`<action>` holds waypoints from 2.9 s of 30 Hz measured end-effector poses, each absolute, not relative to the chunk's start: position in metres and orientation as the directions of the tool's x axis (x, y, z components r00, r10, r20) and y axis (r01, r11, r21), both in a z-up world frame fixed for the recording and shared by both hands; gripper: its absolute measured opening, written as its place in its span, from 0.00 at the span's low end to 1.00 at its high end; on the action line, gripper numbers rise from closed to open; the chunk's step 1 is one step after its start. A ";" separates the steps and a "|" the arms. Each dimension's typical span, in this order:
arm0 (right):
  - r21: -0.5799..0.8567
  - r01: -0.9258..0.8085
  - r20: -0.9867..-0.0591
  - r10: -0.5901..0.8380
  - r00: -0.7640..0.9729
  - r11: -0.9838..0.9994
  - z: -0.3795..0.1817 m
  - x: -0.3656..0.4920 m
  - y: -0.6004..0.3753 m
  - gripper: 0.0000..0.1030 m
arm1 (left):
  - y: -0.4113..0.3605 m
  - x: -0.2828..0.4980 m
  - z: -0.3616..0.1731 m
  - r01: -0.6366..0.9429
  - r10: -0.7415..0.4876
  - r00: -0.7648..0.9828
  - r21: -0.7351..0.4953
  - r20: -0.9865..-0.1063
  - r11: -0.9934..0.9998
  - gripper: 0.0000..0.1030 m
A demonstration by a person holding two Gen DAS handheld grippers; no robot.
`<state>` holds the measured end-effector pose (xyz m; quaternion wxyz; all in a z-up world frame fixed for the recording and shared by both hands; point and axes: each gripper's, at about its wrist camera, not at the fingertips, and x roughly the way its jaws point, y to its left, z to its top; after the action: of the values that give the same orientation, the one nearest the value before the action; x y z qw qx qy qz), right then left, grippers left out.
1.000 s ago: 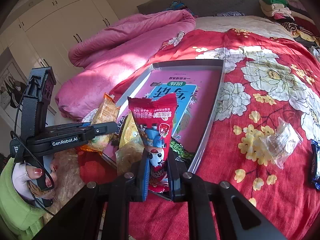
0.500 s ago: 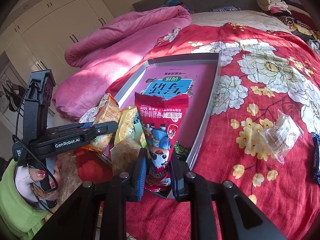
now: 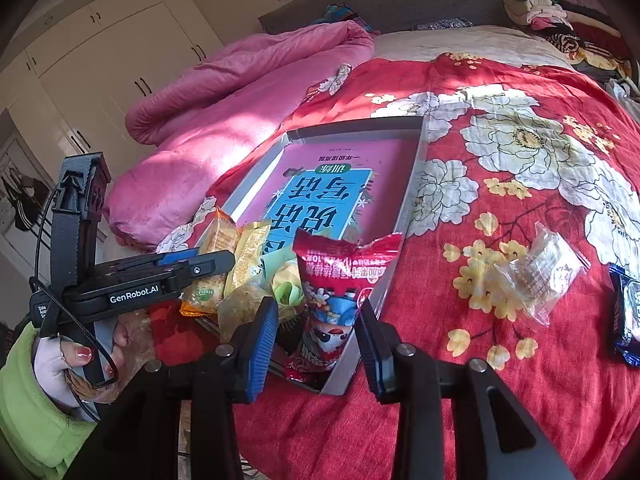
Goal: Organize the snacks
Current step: 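Open the left tool over the tray while the right releases the red bag, then move both open tools back to the clear bag and blue cookie pack, then close the left tool on the clear bag while the right grasps the blue cookie pack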
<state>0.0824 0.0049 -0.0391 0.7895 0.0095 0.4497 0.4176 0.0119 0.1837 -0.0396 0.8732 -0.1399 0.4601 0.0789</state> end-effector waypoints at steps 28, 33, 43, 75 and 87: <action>0.295 -0.624 -0.639 0.635 0.434 0.723 -0.008 0.081 -0.031 0.61 | 0.180 0.001 -0.006 -0.246 0.053 0.678 -0.159 -0.733 0.956 0.73; 0.257 -0.623 -0.619 0.621 0.481 0.739 0.003 0.079 -0.042 0.62 | 0.174 -0.001 0.010 -0.231 0.032 0.707 -0.188 -0.706 0.955 0.73; 0.174 -0.569 -0.595 0.546 0.590 0.804 0.020 0.086 -0.085 0.64 | 0.112 0.024 0.044 -0.084 -0.087 0.726 -0.213 -0.683 0.973 0.73; 0.159 -0.220 -0.832 0.251 0.495 0.962 -0.061 0.165 -0.171 0.64 | -0.039 0.153 -0.057 0.159 -0.180 0.464 -0.118 -0.867 0.980 0.73; 0.102 -0.252 -0.863 0.212 0.459 0.962 -0.085 0.183 -0.156 0.55 | -0.037 0.164 -0.076 0.136 -0.185 0.435 -0.139 -0.881 0.981 0.51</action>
<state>0.1832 -0.1562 -0.0852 0.8540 -0.0201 0.5019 0.1359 0.1640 -0.0368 -0.0765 0.8467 -0.0236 0.5231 -0.0948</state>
